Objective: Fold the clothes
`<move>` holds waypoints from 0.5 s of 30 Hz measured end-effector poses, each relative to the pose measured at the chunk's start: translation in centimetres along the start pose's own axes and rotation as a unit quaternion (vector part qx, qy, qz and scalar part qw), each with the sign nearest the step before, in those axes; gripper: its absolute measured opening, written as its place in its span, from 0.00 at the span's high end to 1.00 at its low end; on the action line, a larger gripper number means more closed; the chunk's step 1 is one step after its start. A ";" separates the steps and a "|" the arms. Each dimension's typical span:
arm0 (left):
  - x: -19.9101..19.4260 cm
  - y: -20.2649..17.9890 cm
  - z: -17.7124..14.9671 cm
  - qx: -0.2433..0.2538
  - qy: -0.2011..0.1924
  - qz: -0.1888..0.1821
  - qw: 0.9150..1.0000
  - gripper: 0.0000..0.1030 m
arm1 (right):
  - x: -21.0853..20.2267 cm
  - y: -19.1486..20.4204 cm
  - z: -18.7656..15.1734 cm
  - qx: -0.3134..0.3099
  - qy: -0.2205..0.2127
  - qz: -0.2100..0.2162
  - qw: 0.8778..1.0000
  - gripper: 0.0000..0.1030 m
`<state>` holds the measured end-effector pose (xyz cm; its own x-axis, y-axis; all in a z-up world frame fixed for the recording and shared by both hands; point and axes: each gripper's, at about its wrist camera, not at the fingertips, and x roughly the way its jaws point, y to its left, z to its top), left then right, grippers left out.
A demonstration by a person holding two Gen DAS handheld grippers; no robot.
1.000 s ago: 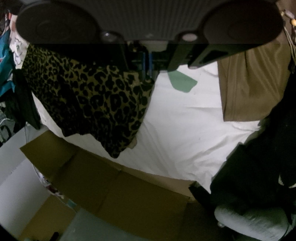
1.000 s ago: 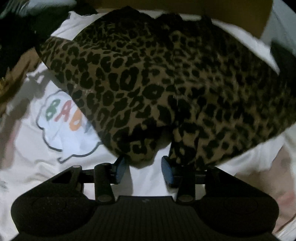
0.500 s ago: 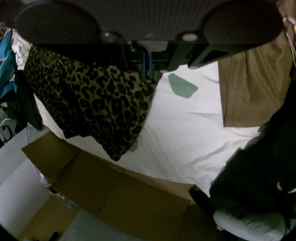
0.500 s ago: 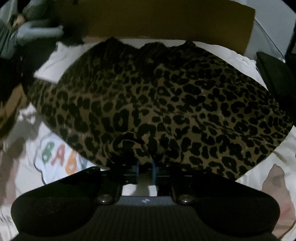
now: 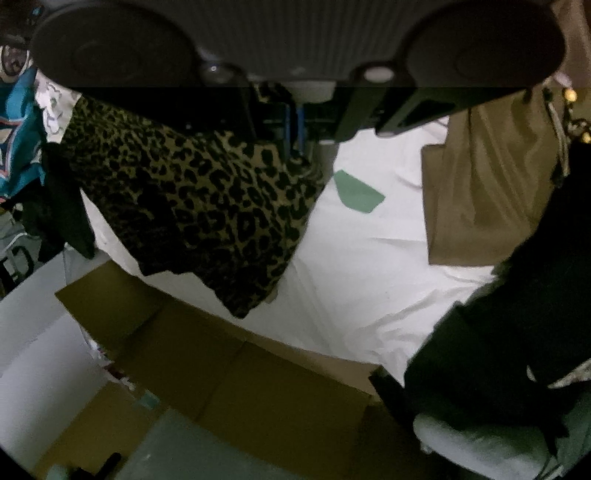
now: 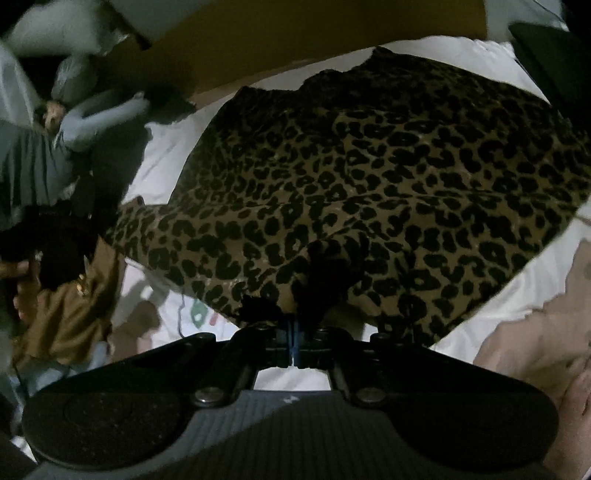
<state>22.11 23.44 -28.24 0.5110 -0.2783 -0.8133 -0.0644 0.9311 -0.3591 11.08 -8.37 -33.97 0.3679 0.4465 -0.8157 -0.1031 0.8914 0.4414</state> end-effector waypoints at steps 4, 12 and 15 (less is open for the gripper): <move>-1.3 0.0 0.2 0.005 -0.001 0.007 1.000 0.96 | -0.5 -0.4 -0.1 0.021 0.013 0.022 0.999 1.00; -0.2 2.0 -0.9 -0.005 0.031 0.033 0.999 0.96 | 0.9 -0.6 -1.3 0.019 0.058 0.039 0.997 1.00; 0.5 2.7 -1.7 -0.002 0.046 0.045 0.998 0.96 | 1.3 -0.5 -1.7 0.015 0.072 0.039 0.997 1.00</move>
<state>20.74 25.44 -30.38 0.4217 -0.2140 -0.8811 -0.1095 0.9526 -0.2838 10.01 -8.11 -35.89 0.2240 0.5236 -0.8220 -0.0987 0.8513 0.5153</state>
